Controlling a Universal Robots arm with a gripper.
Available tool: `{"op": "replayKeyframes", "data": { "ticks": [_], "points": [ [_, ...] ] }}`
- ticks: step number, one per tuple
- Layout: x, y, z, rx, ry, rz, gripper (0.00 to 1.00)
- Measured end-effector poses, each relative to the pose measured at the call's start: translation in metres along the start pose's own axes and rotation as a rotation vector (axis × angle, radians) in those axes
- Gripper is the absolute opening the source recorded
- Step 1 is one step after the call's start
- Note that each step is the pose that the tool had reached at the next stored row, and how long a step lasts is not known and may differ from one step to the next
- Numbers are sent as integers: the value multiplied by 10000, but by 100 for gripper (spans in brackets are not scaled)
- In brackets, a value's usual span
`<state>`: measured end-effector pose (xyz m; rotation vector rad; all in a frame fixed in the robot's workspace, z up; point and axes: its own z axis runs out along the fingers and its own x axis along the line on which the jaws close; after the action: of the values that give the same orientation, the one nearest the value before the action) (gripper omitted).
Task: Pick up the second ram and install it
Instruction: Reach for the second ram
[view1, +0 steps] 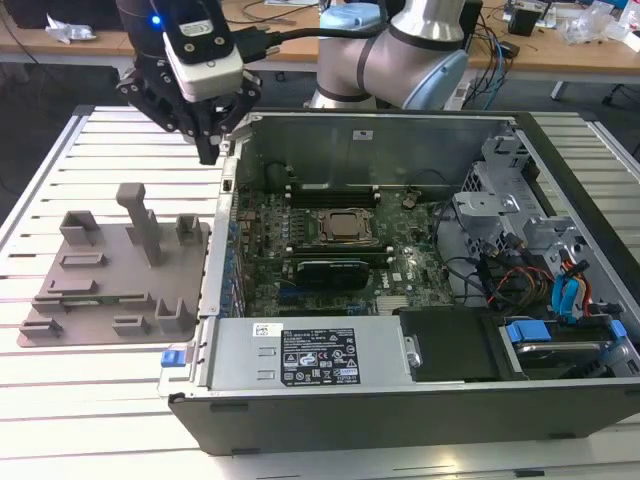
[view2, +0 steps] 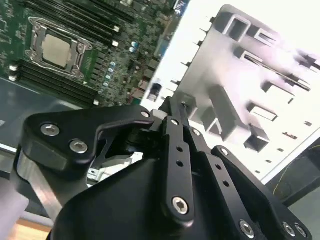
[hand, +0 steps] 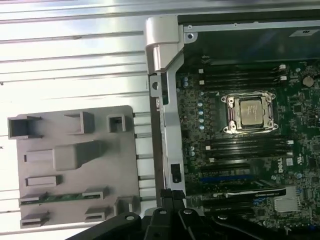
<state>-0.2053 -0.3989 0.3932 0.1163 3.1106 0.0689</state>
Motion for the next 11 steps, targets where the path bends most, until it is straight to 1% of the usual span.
{"op": "replayKeyframes", "data": {
  "ticks": [1, 2, 4, 9, 11],
  "points": [
    [34, -3, 0, -1, -1, -1, 10],
    [88, -6, -2, 0, 0, 2, 10],
    [152, -11, -3, 0, 0, 1, 10],
    [396, -30, -6, -1, -1, 0, 10],
    [442, -33, -7, 0, 0, 0, 10]
  ]
}}
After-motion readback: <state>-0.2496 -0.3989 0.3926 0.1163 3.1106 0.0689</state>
